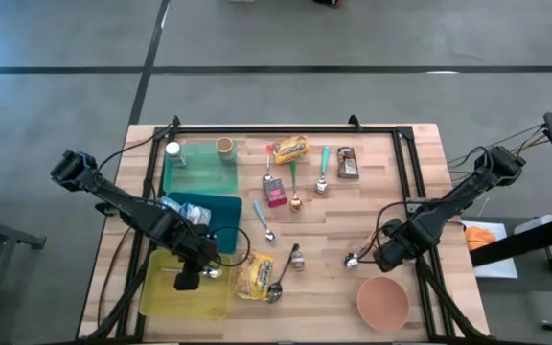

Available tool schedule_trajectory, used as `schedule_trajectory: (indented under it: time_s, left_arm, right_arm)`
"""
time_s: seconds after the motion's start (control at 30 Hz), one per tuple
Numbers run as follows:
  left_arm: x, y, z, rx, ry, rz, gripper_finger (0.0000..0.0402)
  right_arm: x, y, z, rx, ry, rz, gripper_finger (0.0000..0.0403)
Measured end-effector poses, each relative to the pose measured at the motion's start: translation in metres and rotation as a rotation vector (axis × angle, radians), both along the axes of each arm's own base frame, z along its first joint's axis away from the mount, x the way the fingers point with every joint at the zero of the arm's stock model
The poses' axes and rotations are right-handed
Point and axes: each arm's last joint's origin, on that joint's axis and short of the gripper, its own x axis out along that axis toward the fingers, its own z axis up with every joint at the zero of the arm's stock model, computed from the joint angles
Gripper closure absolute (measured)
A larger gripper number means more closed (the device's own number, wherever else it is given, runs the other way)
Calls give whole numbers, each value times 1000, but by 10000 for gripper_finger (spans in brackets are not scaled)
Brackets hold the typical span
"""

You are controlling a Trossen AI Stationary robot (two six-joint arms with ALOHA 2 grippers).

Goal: Pick & Place Food Item
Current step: Put the right brown seasoning bottle into the light blue bin

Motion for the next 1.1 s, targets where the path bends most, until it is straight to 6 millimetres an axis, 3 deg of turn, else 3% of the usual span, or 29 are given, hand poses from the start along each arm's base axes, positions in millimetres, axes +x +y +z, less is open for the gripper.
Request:
schedule_trajectory:
  time_s: [0.87,1.1]
  left_arm:
    - [1,1,0,-1,3,12,318]
    - [1,1,0,-1,3,13,318]
  right_arm:
    - [1,3,-1,70,1,33,196]
    - [1,0,-2,-5,-29,26,196]
